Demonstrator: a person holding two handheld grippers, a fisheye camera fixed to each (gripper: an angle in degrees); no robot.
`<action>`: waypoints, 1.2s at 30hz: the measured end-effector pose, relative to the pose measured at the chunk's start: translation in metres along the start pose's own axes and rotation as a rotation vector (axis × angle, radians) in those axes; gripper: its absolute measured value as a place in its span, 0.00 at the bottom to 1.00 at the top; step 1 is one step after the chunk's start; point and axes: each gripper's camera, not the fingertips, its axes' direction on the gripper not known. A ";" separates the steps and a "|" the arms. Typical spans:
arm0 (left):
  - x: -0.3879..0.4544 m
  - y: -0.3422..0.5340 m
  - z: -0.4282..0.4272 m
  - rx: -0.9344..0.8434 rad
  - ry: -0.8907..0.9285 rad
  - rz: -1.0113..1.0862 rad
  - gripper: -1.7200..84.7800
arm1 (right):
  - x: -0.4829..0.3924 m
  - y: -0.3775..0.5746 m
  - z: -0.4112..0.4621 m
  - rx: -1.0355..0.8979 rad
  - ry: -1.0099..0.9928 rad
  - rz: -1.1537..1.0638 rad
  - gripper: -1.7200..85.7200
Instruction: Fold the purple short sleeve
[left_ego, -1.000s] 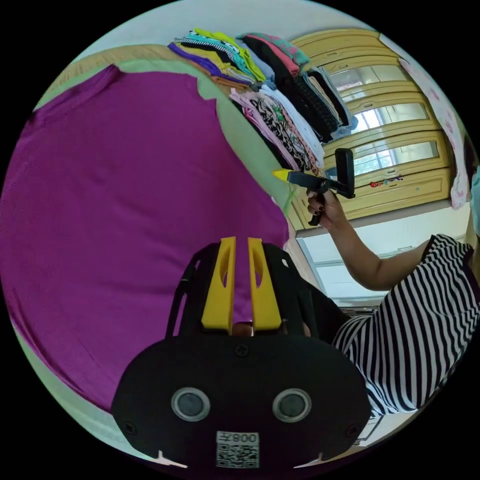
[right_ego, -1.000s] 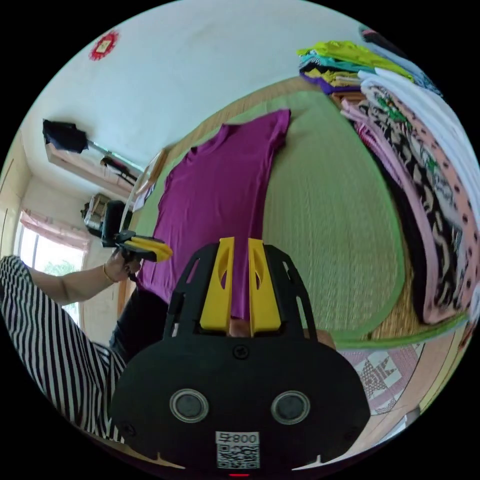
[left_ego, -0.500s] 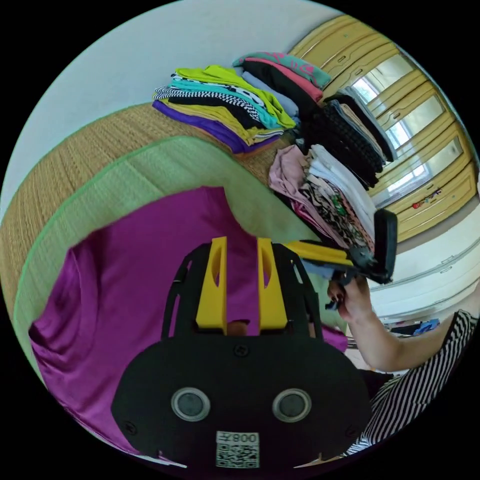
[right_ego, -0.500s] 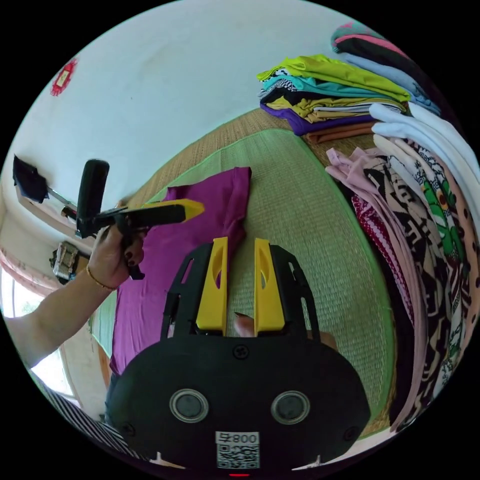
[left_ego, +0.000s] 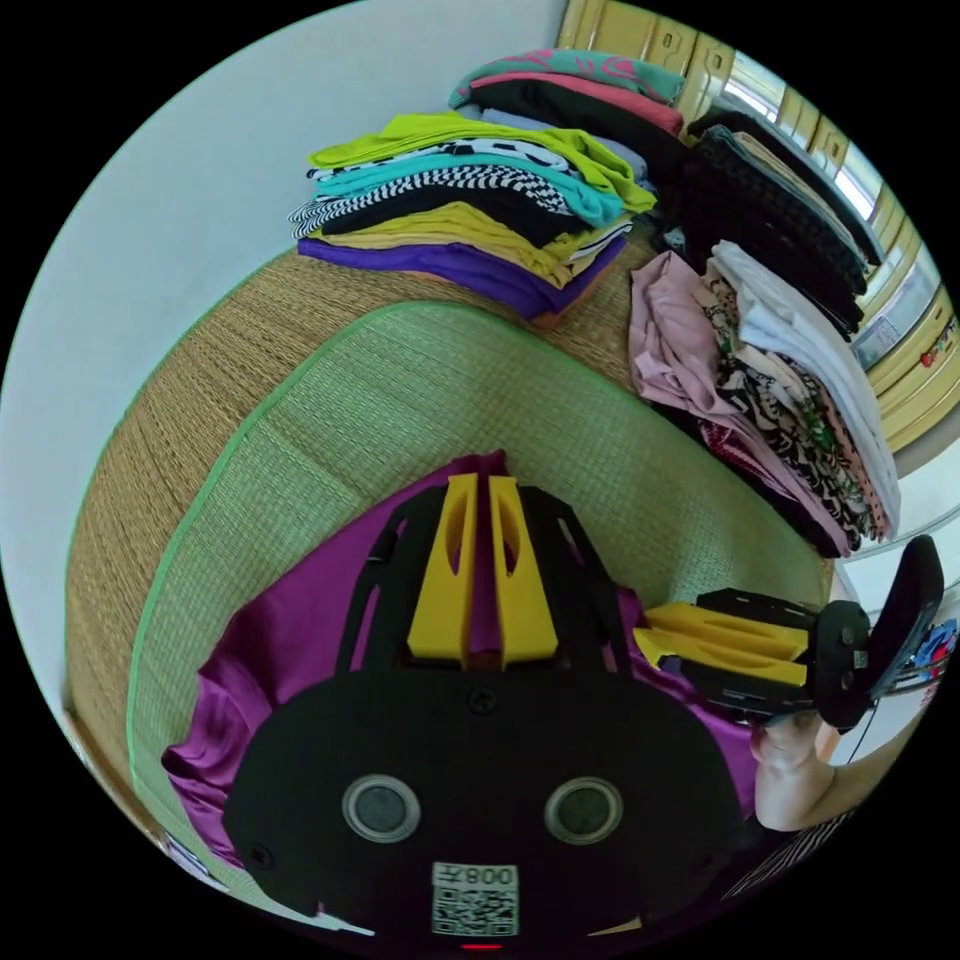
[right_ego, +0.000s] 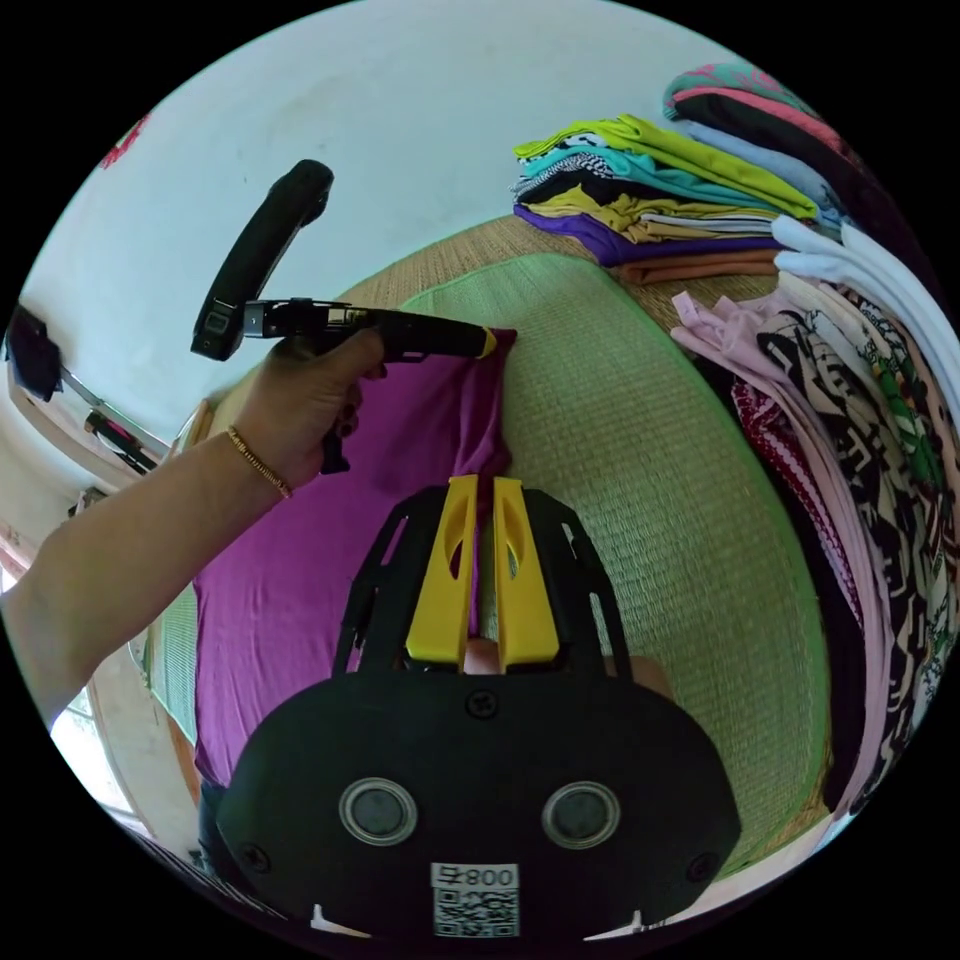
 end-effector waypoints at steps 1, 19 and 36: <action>-0.001 -0.001 -0.003 0.011 0.019 -0.003 0.04 | -0.002 0.000 0.002 -0.003 0.007 0.000 0.06; -0.088 0.071 -0.064 0.211 0.285 -0.310 0.06 | -0.078 0.013 0.040 0.003 -0.069 -0.270 0.04; -0.085 0.092 -0.117 0.387 0.262 -0.264 0.07 | -0.076 -0.004 0.098 -0.112 -0.109 -0.290 0.05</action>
